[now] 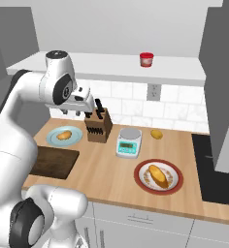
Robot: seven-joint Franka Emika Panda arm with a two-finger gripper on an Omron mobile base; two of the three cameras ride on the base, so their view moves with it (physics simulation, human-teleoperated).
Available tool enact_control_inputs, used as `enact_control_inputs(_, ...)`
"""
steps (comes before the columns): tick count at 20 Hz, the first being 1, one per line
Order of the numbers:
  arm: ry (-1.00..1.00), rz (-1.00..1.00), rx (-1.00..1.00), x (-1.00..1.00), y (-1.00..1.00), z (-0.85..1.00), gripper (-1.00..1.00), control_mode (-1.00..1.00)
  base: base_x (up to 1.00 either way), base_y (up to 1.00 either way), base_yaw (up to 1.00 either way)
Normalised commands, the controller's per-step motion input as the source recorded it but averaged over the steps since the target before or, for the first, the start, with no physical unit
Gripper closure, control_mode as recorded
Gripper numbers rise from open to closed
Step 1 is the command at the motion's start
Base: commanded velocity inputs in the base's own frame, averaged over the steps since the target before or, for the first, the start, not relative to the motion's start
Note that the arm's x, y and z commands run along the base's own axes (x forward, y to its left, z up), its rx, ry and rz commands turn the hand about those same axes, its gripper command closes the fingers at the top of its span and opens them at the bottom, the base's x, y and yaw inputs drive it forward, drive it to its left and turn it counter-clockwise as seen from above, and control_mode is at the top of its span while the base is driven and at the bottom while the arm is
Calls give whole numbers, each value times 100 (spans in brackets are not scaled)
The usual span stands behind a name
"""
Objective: From the different types of pastries on the counter, select a croissant and place it on the cutting board. Then retrieve a jar of jam from the cabinet and place it alongside the croissant on the cutting board.
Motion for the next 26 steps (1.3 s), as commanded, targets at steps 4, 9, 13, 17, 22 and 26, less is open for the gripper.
enact_control_inputs(4,-1,0,0,-52,0,3,-100,-100,0,0,0)
enact_control_inputs(9,0,0,0,-41,0,10,-100,-100,0,0,0)
enact_control_inputs(13,0,0,0,-19,0,1,-100,-100,0,0,0)
enact_control_inputs(17,0,0,0,-11,0,14,-100,-100,0,0,0)
enact_control_inputs(22,0,0,0,-14,-8,17,-100,-100,0,0,0)
enact_control_inputs(26,0,0,0,-17,-12,13,-100,-100,0,0,0)
